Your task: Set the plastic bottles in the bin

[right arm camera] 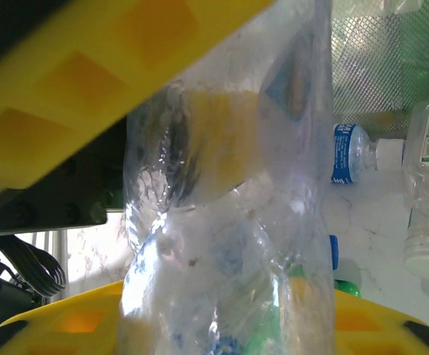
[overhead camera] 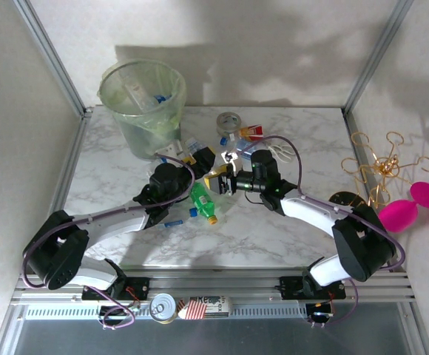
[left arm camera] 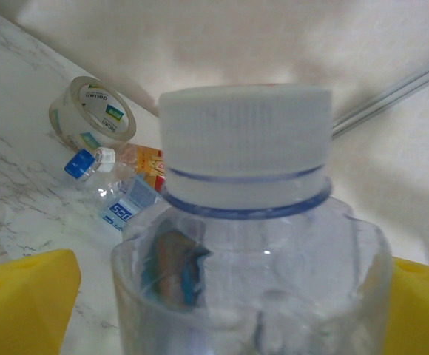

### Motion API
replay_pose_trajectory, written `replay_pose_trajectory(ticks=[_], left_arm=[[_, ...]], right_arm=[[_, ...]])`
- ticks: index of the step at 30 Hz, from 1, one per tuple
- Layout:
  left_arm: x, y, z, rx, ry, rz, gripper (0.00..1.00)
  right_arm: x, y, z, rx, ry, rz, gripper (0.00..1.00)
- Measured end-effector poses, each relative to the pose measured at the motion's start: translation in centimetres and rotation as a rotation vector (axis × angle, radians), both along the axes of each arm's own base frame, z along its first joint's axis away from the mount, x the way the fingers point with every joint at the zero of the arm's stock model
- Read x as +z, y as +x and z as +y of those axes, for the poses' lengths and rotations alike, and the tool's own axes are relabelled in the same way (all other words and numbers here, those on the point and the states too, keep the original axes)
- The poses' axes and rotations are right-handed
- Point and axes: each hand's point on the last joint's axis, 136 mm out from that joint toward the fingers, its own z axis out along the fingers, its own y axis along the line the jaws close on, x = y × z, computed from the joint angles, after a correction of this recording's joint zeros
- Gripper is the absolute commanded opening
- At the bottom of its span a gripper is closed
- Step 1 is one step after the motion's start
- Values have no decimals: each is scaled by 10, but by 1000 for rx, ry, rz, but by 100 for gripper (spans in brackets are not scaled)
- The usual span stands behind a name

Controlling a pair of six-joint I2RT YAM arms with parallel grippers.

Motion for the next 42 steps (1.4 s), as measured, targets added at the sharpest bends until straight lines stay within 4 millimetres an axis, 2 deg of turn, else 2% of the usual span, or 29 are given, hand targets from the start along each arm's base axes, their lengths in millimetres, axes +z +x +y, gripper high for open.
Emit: replay_pose_trajectory(ticks=[5, 11, 20, 23, 26, 28, 34, 37, 42], left_arm=[[0, 0, -2, -9, -8, 0, 72], [5, -2, -5, -17, -23, -12, 58], [6, 0, -2, -2, -18, -16, 51], [4, 4, 7, 25, 6, -14, 51], [10, 17, 23, 72, 37, -24, 50], [21, 28, 34, 108, 51, -41, 50], [78, 57, 77, 216, 55, -140, 50], [115, 67, 97, 256, 65, -201, 50], [187, 80, 137, 332, 117, -315, 51]], right_arm=[[0, -2, 2, 6, -1, 0, 46], [0, -4, 3, 9, -2, 1, 48], [0, -6, 5, 14, 0, 2, 73], [1, -7, 4, 11, 1, -2, 81], [7, -9, -1, -4, 4, -23, 94], [10, -10, -4, -21, 6, -36, 99], [6, -7, -11, -64, -14, -38, 99], [1, -4, -14, -95, -31, -34, 99], [-6, 5, -21, -153, -62, -34, 99]])
